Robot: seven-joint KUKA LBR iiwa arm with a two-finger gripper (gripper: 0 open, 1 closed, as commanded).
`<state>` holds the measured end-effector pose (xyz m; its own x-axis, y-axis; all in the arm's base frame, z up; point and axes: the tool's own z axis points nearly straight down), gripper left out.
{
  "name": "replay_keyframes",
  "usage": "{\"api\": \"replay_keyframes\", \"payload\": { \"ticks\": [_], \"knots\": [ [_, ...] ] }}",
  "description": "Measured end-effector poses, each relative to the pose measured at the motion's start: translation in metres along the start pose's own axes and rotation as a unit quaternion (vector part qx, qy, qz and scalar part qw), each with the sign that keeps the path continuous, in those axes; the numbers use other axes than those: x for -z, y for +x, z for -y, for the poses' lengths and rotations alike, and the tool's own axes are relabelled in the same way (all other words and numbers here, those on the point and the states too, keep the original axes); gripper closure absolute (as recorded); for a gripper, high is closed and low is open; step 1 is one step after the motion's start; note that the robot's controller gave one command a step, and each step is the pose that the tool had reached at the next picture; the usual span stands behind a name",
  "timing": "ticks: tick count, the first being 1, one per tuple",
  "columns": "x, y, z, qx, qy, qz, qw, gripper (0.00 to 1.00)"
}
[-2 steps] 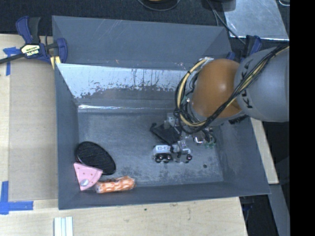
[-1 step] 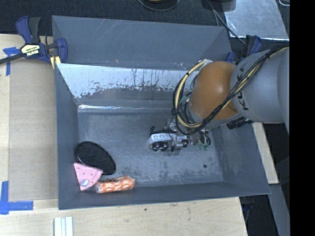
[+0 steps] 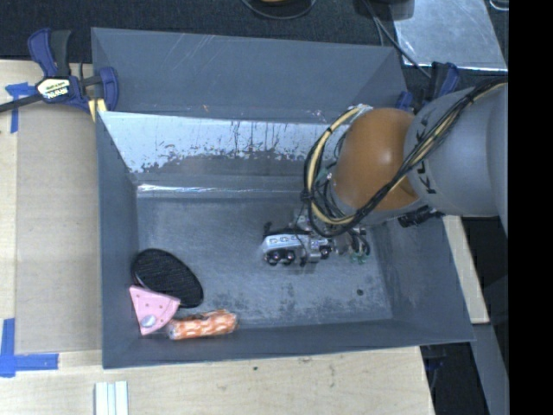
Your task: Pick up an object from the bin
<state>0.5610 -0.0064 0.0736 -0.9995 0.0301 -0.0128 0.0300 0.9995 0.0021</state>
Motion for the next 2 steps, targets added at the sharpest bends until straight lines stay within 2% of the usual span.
{"api": "replay_keyframes", "payload": {
  "ticks": [1, 2],
  "knots": [
    [0.1295, -0.0149, -0.0134, 0.018, 0.000, 0.0010, 0.9998, 1.00],
    [0.1295, -0.0149, -0.0134, 0.018, 0.000, 0.0009, 0.9998, 1.00]
  ]
}}
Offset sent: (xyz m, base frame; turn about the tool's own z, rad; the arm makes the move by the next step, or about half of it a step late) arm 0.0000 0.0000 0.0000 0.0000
